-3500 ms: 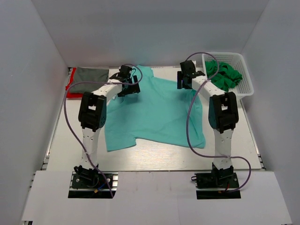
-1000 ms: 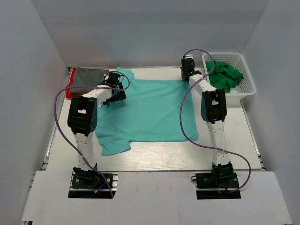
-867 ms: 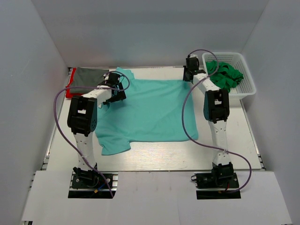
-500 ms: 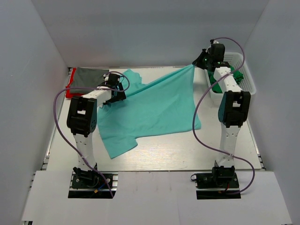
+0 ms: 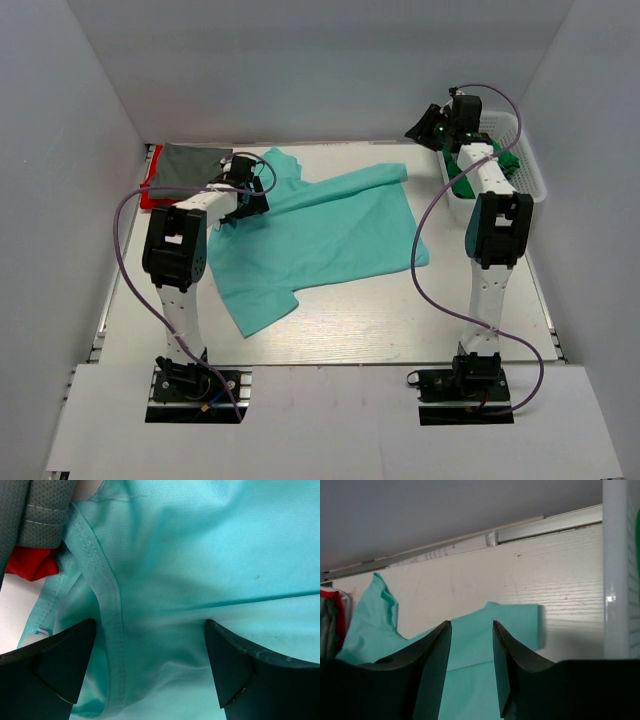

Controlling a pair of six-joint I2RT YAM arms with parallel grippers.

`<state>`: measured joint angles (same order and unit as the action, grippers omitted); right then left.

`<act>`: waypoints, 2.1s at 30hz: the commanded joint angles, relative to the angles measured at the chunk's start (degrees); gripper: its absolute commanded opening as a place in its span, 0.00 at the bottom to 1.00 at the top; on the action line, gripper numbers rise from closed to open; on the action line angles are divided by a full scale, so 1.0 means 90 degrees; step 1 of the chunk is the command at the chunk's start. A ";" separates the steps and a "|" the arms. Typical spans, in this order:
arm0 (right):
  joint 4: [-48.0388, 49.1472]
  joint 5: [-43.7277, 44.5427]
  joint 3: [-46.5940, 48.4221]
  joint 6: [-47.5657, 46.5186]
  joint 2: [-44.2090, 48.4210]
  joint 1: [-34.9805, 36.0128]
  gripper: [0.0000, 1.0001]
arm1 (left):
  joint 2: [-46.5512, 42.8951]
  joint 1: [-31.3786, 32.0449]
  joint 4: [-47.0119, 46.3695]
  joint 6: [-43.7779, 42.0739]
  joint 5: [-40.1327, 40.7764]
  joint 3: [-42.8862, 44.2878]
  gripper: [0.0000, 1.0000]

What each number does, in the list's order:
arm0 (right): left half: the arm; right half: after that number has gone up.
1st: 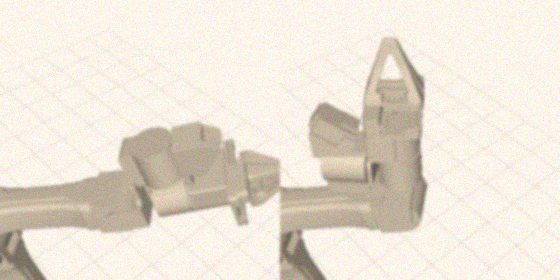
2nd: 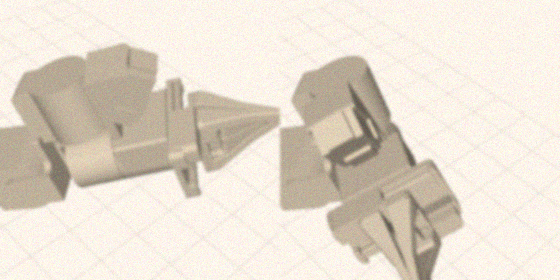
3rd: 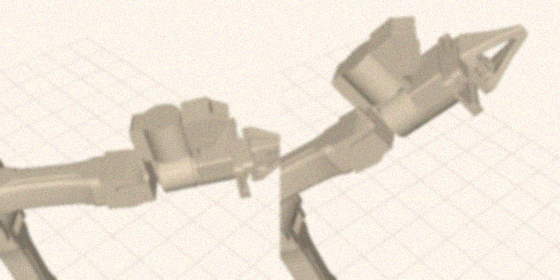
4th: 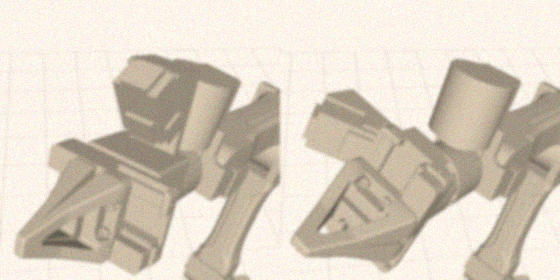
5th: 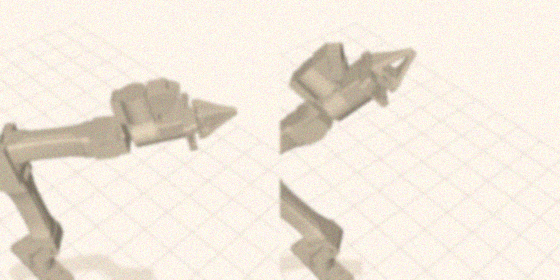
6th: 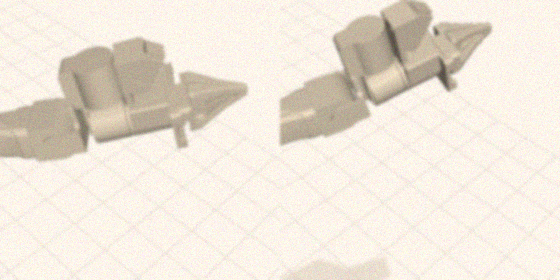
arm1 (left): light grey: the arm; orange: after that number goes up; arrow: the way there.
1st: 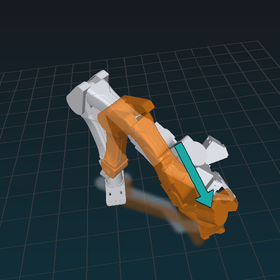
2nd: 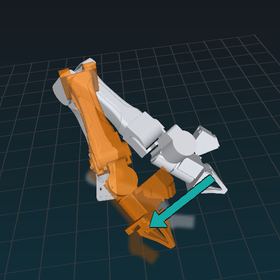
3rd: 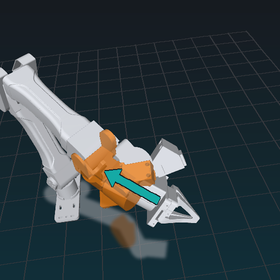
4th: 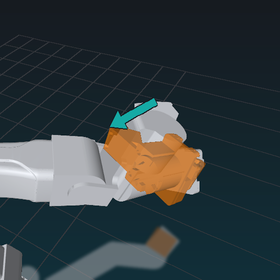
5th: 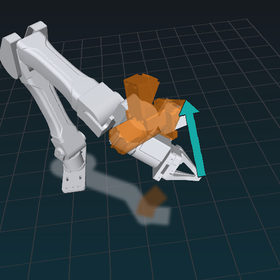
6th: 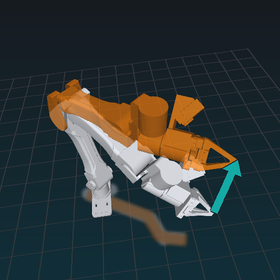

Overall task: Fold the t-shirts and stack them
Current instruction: Flatten out the tshirt

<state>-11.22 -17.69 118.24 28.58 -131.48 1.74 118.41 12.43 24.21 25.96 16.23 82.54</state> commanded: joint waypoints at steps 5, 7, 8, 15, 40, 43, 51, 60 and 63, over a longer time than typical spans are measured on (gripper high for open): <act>-0.0695 0.0354 0.0242 -0.1358 0.0907 0.0285 0.62 | 0.0144 -0.0072 0.0747 0.0065 -0.0534 0.0779 1.00; -0.0813 0.0442 -0.0321 -0.1593 0.1471 0.0461 0.90 | 0.0018 -0.0072 0.0806 0.0007 -0.0534 0.1033 1.00; -0.0871 0.0481 -0.0740 -0.1661 0.1813 0.0500 0.90 | -0.0186 -0.0014 0.0884 -0.0061 -0.0534 0.1034 1.00; -0.0560 0.1202 -0.4413 -0.0686 0.4206 0.0637 0.90 | -0.1572 0.0055 0.1646 0.0367 -0.1119 0.0333 1.00; -0.1536 0.2845 -0.7210 0.0086 0.5596 0.0500 0.90 | -0.4329 0.1071 0.3984 0.2263 -0.1978 -0.4171 0.91; -0.1546 0.2767 -0.7122 0.0077 0.5478 0.0510 0.87 | -0.4329 0.1071 0.3533 0.2263 -0.2174 -0.4337 0.84; -0.1594 0.2337 -0.7014 0.0125 0.4902 0.0510 0.76 | -0.4143 0.1071 0.3170 0.2263 -0.2390 -0.4904 0.69; -0.1224 0.2317 -0.7073 0.0574 0.4542 0.0500 0.57 | -0.3997 0.1129 0.2702 0.2399 -0.2331 -0.5031 0.48; -0.1243 0.2317 -0.6946 0.0682 0.4385 0.0500 0.56 | -0.3997 0.1129 0.2701 0.2399 -0.2331 -0.5089 0.40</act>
<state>-23.77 3.40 53.52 32.49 -90.37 6.46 81.69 22.33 52.10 47.00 -7.14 38.44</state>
